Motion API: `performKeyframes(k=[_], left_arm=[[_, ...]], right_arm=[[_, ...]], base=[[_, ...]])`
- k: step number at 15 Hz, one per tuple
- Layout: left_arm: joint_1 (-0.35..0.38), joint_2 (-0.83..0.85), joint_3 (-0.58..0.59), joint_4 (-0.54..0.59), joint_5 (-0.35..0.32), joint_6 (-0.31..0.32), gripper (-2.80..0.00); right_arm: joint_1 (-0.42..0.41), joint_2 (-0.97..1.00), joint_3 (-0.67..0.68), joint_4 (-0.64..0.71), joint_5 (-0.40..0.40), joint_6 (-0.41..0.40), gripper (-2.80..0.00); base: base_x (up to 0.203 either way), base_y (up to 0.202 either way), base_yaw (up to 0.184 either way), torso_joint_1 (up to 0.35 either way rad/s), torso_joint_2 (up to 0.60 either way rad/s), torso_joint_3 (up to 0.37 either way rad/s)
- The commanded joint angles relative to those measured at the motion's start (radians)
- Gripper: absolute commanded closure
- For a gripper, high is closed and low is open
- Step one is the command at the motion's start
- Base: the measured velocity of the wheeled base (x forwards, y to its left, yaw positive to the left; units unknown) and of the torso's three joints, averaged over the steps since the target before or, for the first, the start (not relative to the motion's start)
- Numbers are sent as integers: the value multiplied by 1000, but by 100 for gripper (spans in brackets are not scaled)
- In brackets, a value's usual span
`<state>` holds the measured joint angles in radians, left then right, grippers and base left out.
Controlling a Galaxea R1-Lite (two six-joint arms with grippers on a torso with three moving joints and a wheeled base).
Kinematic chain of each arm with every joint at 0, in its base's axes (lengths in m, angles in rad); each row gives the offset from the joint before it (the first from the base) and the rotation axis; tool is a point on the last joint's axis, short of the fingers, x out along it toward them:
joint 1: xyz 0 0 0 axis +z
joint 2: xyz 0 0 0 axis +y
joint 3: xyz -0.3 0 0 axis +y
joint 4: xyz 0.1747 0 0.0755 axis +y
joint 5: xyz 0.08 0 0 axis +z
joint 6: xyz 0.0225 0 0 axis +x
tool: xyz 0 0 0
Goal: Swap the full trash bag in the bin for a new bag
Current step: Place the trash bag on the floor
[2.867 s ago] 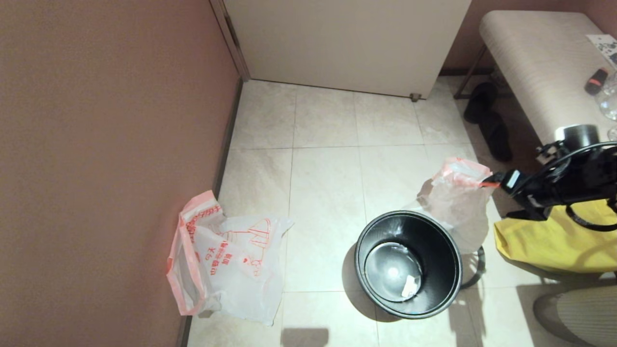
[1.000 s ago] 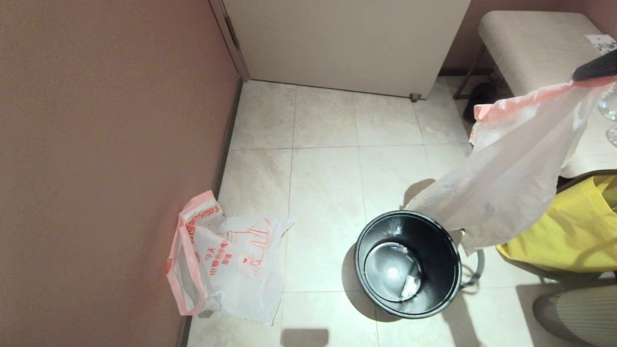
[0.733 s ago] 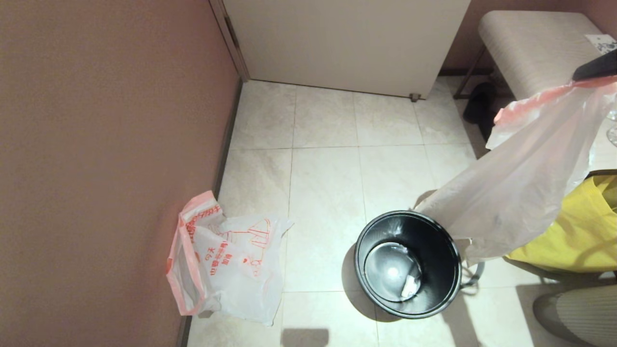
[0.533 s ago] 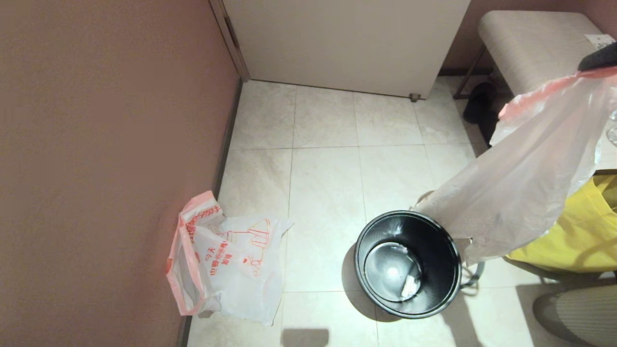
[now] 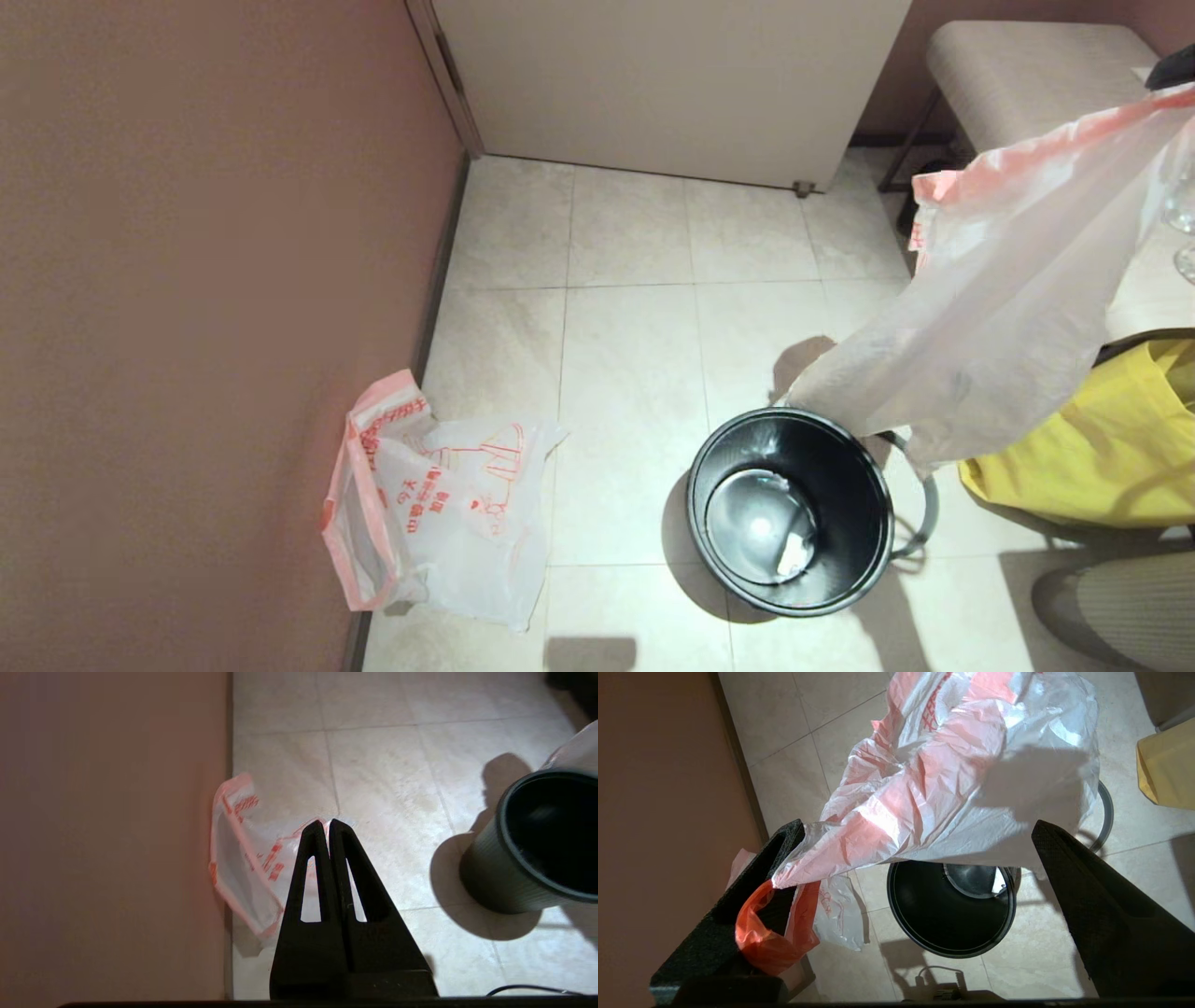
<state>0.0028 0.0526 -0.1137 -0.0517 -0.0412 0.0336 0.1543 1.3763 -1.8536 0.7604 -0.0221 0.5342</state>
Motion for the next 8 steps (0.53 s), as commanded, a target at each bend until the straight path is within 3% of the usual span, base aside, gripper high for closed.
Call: performKeyframes(k=[1,6,8], left_arm=[[5,141,-79,-9,-30,-2,0],[-7,649,-315,-122,-251,-6,0],[-136,855,-452,-144,-247,-46,0]], right_arm=[[2,13,2,3,3,3,-280],[64,62,-13,-27,8,1,-280],[66,93,-47,-28,6,1,-280]], base=[[0,0,0,0,0,0],[0,0,0,0,0,0],[0,0,0,0,0,0]])
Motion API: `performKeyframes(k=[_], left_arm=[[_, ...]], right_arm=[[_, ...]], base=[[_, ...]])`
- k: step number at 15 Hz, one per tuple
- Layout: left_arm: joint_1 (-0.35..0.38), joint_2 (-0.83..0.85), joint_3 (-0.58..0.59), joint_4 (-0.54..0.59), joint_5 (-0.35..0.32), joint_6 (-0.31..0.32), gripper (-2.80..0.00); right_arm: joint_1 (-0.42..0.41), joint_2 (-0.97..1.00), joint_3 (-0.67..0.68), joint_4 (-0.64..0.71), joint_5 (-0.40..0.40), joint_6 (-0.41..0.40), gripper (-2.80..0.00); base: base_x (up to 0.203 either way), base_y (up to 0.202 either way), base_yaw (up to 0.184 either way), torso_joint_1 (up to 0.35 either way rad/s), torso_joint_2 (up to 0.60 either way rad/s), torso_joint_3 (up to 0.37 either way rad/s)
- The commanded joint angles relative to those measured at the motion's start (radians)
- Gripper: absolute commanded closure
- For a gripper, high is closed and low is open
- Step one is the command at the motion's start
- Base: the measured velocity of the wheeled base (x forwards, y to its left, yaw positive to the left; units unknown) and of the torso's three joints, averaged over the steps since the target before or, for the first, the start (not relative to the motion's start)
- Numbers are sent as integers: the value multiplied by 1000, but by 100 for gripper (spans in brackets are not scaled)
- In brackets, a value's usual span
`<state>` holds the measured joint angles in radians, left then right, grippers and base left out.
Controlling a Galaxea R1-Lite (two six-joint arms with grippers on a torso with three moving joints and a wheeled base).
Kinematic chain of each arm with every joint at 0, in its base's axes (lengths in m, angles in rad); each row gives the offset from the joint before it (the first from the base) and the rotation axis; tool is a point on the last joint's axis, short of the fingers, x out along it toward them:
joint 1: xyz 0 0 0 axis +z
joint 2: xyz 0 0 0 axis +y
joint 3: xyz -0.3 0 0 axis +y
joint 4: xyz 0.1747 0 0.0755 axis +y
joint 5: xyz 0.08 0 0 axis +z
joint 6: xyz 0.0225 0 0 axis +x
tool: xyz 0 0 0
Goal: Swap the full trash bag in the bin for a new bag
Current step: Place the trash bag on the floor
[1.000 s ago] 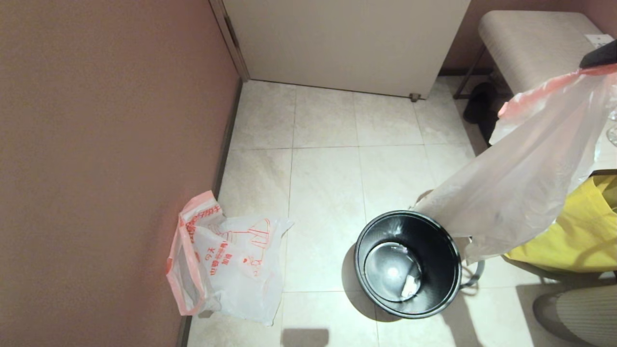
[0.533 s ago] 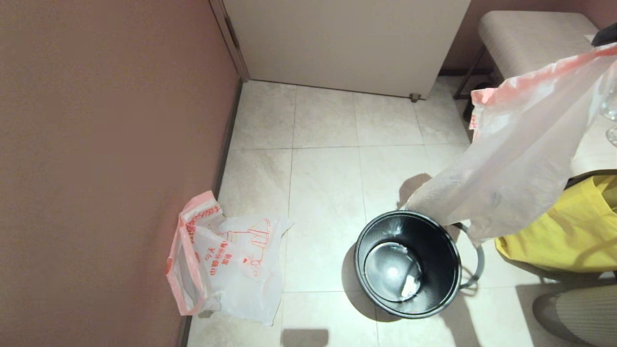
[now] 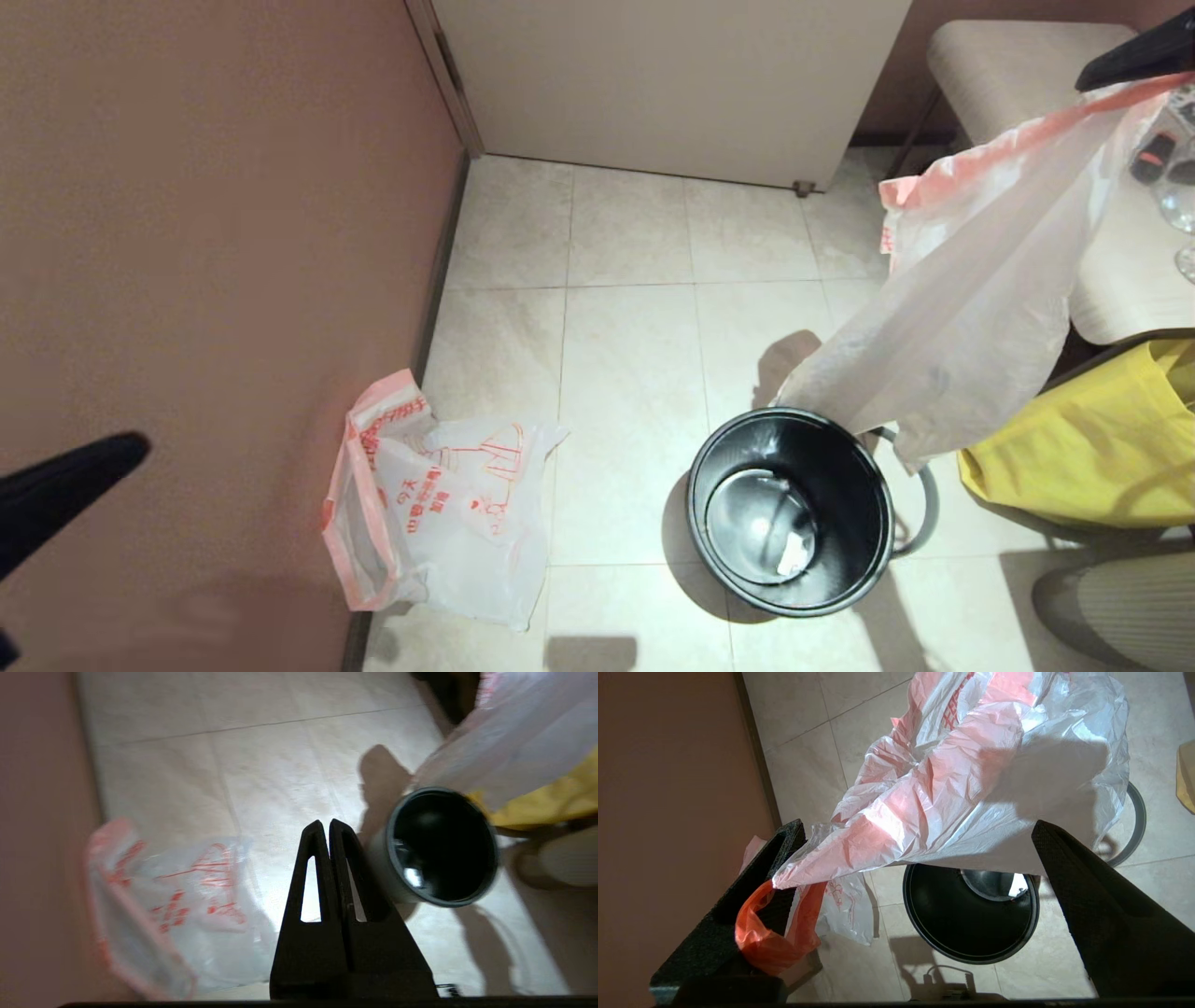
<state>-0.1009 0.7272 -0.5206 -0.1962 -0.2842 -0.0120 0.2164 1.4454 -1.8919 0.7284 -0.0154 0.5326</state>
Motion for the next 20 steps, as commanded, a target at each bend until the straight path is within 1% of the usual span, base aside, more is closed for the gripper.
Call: performKeyframes(k=[1,2,3,4,5,6,8,10,11,12,13,14,15,16,17,18,20], left_arm=[[-158,265,-110,-7,47,-27,0],[-278,372,-180,-16,111,-51,0],[-367,494,-258,-29,169,-70,0],[-435,615,-349,-48,213,-83,0],[-477,732,-457,-64,244,-92,0],[-510,846,-597,-75,269,-100,0],[-550,1036,-868,-62,301,-99,0],[-568,1238,-1174,-17,320,-72,0],[-573,1333,-1303,9,323,-47,0],[-578,1403,-1399,31,318,-7,-280],[-585,1460,-1453,43,317,41,-280],[-590,1506,-1465,35,318,77,-280],[-594,1523,-1449,18,314,94,-280],[-597,1507,-1430,3,304,100,-280],[-597,1488,-1416,-6,293,100,-280],[-598,1471,-1395,-8,292,94,-280],[-606,1414,-1308,-33,290,85,-280]], right_arm=[[1,43,-30,4,0,3,-280],[0,57,-42,3,1,4,-280],[0,68,-59,2,4,5,-280],[0,70,-69,2,8,16,-280],[1,70,-70,2,19,29,-280],[0,73,-70,2,36,32,-280],[-6,76,-70,1,57,32,-280],[-34,105,-71,-24,74,29,-280],[-46,127,-70,-47,83,20,-280],[-51,143,-71,-66,86,3,-280],[-55,163,-71,-76,87,-1,-280],[-55,187,-71,-86,92,-10,-280],[-52,214,-70,-108,114,-17,-280],[-47,238,-70,-153,152,-20,-280],[-32,257,-70,-195,168,-25,-280],[-9,277,-70,-222,170,-43,-280],[26,307,-72,-258,168,-81,-280]], base=[[0,0,0,0,0,0],[0,0,0,0,0,0],[0,0,0,0,0,0],[0,0,0,0,0,0],[0,0,0,0,0,0],[0,0,0,0,0,0],[0,0,0,0,0,0],[0,0,0,0,0,0],[0,0,0,0,0,0],[0,0,0,0,0,0],[0,0,0,0,0,0],[0,0,0,0,0,0],[0,0,0,0,0,0],[0,0,0,0,0,0],[0,0,0,0,0,0],[0,0,0,0,0,0],[0,0,0,0,0,0]])
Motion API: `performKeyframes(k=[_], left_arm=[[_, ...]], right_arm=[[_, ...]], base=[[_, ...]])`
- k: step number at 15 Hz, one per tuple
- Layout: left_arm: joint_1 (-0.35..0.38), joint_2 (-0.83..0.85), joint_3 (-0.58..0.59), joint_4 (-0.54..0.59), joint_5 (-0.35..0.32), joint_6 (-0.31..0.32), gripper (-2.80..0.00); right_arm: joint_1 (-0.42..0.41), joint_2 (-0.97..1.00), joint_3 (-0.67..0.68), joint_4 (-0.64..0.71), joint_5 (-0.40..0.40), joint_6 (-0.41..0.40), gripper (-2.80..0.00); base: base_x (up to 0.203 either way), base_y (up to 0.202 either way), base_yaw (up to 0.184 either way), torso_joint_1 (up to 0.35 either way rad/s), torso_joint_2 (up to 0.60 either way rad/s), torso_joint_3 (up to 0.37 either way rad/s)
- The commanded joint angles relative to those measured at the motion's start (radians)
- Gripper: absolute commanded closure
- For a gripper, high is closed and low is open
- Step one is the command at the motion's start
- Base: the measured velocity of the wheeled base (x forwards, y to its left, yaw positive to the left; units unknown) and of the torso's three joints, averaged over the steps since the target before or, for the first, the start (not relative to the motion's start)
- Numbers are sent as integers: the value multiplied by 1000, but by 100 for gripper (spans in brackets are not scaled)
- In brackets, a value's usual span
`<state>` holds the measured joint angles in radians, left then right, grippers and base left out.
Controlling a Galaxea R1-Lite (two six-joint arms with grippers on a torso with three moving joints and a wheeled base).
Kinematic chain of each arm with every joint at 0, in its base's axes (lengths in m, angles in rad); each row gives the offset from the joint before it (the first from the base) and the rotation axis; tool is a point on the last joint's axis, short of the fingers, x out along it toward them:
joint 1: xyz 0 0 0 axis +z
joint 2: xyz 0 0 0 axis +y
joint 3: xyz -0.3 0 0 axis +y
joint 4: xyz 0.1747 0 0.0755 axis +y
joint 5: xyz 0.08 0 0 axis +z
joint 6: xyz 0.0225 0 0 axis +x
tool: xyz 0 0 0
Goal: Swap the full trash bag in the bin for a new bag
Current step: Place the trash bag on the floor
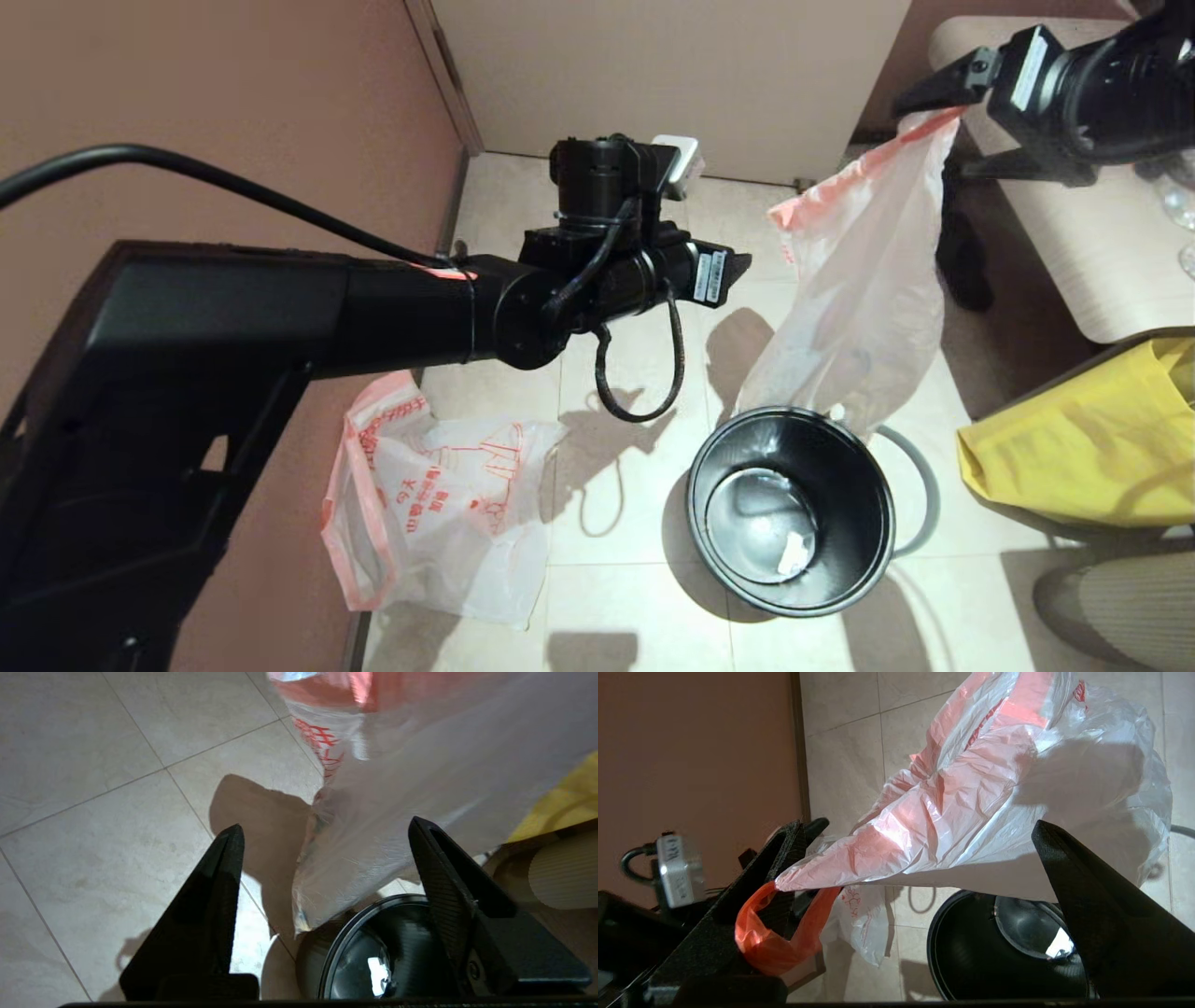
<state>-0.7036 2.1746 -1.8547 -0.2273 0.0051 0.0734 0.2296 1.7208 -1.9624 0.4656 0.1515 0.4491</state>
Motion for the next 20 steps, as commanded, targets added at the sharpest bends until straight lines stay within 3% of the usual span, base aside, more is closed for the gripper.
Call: performKeyframes(k=[1,10,15,17,18,20], left_arm=[[-8,-54,79,-40,0,0,-280],[-17,-231,472,-325,-1,1,-280],[-6,-232,508,-459,2,6,-280],[10,-229,521,-472,3,5,-280],[12,-230,535,-473,3,5,0],[4,-234,564,-504,1,4,0]], right_arm=[[30,50,-2,-22,-1,-8,-280],[244,95,-9,-47,-56,-88,-280],[369,69,-8,17,-125,-90,-280],[384,62,-7,24,-144,-90,-280],[386,58,-7,25,-144,-87,-280],[390,56,-6,34,-144,-86,-280]], base=[[0,0,0,0,0,0],[0,0,0,0,0,0],[0,0,0,0,0,0],[0,0,0,0,0,0],[0,0,0,0,0,0],[0,0,0,0,0,0]])
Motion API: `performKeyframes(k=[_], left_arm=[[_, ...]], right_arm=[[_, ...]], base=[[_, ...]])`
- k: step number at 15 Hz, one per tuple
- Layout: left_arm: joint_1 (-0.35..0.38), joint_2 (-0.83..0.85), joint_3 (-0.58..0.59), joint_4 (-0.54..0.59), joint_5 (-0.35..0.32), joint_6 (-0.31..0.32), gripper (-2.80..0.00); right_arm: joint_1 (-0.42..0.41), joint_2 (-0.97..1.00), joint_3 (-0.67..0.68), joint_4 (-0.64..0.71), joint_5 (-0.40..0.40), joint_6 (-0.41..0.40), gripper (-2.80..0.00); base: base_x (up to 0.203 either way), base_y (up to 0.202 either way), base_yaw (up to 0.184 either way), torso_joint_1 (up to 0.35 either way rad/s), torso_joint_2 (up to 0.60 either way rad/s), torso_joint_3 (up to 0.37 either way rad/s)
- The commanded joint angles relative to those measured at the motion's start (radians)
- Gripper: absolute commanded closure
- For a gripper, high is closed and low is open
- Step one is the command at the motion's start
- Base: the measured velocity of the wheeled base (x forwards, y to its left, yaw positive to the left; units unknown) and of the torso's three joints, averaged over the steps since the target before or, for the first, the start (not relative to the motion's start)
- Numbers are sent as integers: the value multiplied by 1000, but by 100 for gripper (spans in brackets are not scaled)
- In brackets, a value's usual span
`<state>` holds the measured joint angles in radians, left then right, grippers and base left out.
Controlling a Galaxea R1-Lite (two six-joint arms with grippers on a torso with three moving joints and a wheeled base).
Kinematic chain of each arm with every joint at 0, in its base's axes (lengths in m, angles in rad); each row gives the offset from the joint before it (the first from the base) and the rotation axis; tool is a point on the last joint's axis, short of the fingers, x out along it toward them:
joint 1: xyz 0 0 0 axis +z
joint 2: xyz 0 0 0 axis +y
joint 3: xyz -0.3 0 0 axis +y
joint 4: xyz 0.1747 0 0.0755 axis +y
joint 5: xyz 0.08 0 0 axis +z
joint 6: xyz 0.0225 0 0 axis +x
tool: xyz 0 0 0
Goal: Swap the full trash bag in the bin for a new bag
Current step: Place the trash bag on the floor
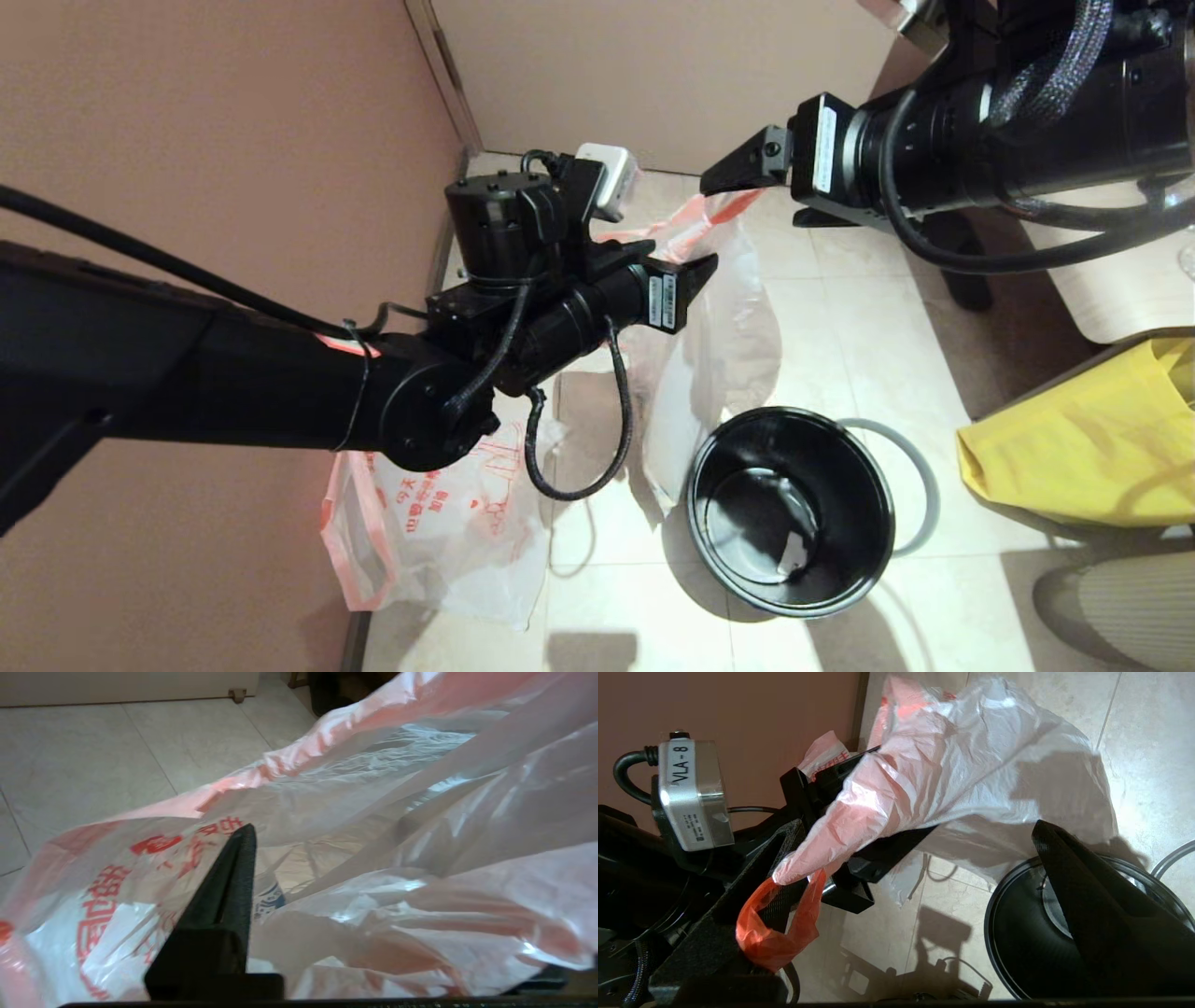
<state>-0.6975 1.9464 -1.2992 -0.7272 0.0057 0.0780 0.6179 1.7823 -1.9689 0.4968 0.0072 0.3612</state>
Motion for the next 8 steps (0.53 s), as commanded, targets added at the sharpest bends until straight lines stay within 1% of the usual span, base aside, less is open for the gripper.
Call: performKeyframes(k=[1,3,6,8], left_arm=[[-4,-6,14,-18,0,2,0],[-7,-6,11,-20,0,0,0],[-17,-7,16,-18,0,-2,0],[-14,9,16,-16,-1,-4,0]], right_arm=[[5,-6,1,3,0,2,-280],[14,-12,1,6,0,4,-280],[35,-31,1,2,9,63,-280],[42,-39,1,0,21,71,-280]], base=[[0,0,0,0,0,0],[0,0,0,0,0,0],[0,0,0,0,0,0],[0,0,0,0,0,0]])
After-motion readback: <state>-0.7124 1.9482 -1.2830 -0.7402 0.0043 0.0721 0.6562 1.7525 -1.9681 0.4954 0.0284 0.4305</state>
